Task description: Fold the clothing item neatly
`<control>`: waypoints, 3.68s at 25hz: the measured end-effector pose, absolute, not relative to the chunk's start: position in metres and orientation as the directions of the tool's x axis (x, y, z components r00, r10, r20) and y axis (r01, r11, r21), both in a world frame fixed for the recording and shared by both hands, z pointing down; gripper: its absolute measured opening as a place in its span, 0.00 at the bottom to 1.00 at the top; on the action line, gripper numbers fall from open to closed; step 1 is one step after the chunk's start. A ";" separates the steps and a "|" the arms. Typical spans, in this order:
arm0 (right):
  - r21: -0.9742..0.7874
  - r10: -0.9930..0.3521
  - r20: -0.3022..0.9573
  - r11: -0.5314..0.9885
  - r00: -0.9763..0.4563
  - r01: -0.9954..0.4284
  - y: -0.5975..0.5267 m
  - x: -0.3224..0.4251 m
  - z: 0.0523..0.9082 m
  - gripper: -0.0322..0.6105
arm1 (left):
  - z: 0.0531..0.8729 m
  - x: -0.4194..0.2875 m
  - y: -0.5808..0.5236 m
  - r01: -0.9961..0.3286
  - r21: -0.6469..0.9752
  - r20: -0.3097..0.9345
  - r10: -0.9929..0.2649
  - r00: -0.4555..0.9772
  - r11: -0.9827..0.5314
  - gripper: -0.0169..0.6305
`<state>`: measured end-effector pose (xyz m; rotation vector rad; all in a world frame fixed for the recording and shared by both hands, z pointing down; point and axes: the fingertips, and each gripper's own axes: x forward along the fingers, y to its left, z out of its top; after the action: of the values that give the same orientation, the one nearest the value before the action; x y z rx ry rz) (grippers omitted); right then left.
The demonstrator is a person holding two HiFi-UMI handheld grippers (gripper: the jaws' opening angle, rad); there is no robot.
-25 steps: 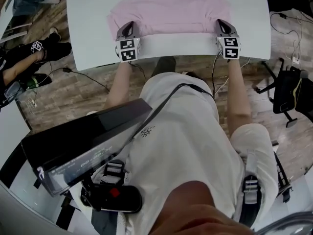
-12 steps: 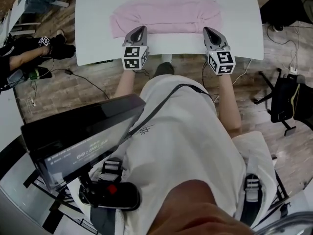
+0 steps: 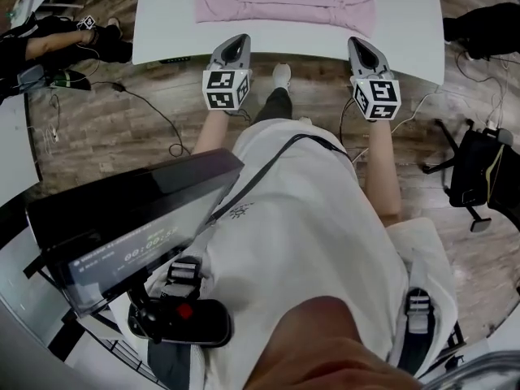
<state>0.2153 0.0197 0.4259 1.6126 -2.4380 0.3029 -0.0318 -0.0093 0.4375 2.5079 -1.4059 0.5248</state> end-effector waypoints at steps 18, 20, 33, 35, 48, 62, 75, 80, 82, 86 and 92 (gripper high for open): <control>0.029 -0.894 0.303 0.354 -0.329 -0.935 0.102 0.212 0.400 0.05 | 0.407 -0.071 0.073 -0.852 0.051 0.366 -0.784 0.501 -0.521 0.03; 0.039 -0.899 0.300 0.345 -0.318 -0.938 0.115 0.207 0.391 0.05 | 0.400 -0.076 0.086 -0.846 0.053 0.359 -0.781 0.512 -0.530 0.03; -0.004 -0.933 0.264 0.254 -0.246 -0.967 0.191 0.159 0.390 0.05 | 0.413 -0.124 0.164 -0.804 0.079 0.359 -0.735 0.575 -0.590 0.03; -0.002 -0.937 0.251 0.249 -0.242 -0.968 0.208 0.148 0.385 0.05 | 0.410 -0.133 0.180 -0.795 0.104 0.348 -0.727 0.592 -0.598 0.03; -0.033 -0.954 0.245 0.170 -0.173 -0.985 0.318 0.157 0.366 0.05 | 0.394 -0.125 0.249 -0.733 0.138 0.301 -0.677 0.672 -0.667 0.03; -0.044 -0.893 0.214 0.397 -0.396 -0.917 0.368 0.147 0.354 0.05 | 0.371 -0.078 0.329 -0.809 0.140 0.277 -0.762 0.585 -0.570 0.03; -0.063 -0.873 0.188 0.447 -0.450 -0.892 0.409 0.163 0.344 0.05 | 0.365 -0.072 0.402 -0.856 0.105 0.296 -0.806 0.512 -0.506 0.03; -0.067 -0.886 0.184 0.421 -0.426 -0.905 0.414 0.160 0.343 0.05 | 0.361 -0.070 0.398 -0.836 0.095 0.281 -0.791 0.543 -0.540 0.03; -0.070 -0.886 0.195 0.415 -0.420 -0.907 0.418 0.159 0.348 0.05 | 0.361 -0.066 0.399 -0.827 0.095 0.277 -0.784 0.556 -0.553 0.03; -0.072 -0.893 0.196 0.399 -0.405 -0.914 0.429 0.160 0.351 0.05 | 0.360 -0.060 0.399 -0.808 0.077 0.273 -0.768 0.580 -0.584 0.03; -0.056 -0.902 0.191 0.383 -0.387 -0.922 0.431 0.160 0.357 0.05 | 0.370 -0.061 0.398 -0.805 0.063 0.272 -0.766 0.583 -0.590 0.03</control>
<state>0.1605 0.4309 0.3575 1.6604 -2.5029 0.2314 -0.0605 0.3975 0.3705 2.6318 -1.3196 0.3227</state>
